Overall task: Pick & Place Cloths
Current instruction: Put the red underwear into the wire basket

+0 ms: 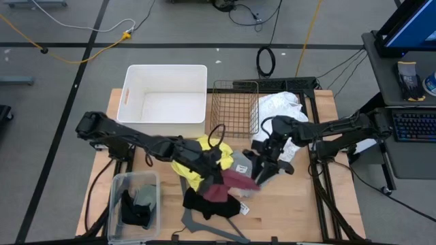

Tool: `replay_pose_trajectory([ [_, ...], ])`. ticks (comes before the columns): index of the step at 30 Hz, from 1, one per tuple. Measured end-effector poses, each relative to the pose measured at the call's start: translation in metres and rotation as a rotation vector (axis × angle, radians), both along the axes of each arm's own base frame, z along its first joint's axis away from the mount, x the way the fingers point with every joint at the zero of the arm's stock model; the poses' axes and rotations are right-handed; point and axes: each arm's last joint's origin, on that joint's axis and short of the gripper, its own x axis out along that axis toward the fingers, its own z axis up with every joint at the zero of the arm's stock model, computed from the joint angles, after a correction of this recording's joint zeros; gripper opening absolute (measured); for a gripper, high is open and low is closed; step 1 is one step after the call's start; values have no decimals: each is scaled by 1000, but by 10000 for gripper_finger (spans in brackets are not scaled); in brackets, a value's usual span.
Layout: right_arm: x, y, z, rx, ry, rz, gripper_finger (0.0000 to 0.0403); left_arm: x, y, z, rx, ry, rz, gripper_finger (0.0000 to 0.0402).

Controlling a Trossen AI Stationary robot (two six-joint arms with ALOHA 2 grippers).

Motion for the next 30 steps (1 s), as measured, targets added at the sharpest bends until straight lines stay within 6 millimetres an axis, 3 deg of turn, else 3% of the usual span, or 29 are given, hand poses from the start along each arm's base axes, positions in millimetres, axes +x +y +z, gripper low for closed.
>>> replay_pose_trajectory([
  [7, -4, 1, -6, 16, 108, 118, 122, -29, 7, 19, -15, 94, 11, 2],
  [18, -4, 1, -7, 13, 115, 119, 115, -71, 27, 69, 169, -85, 192, 1],
  [24, -5, 1, -15, -13, 158, 120, 114, -72, 41, 102, 405, -219, 273, 0],
  [30, -11, 1, -32, -63, 283, 118, 114, -65, 76, 121, 581, -285, 405, 0],
])
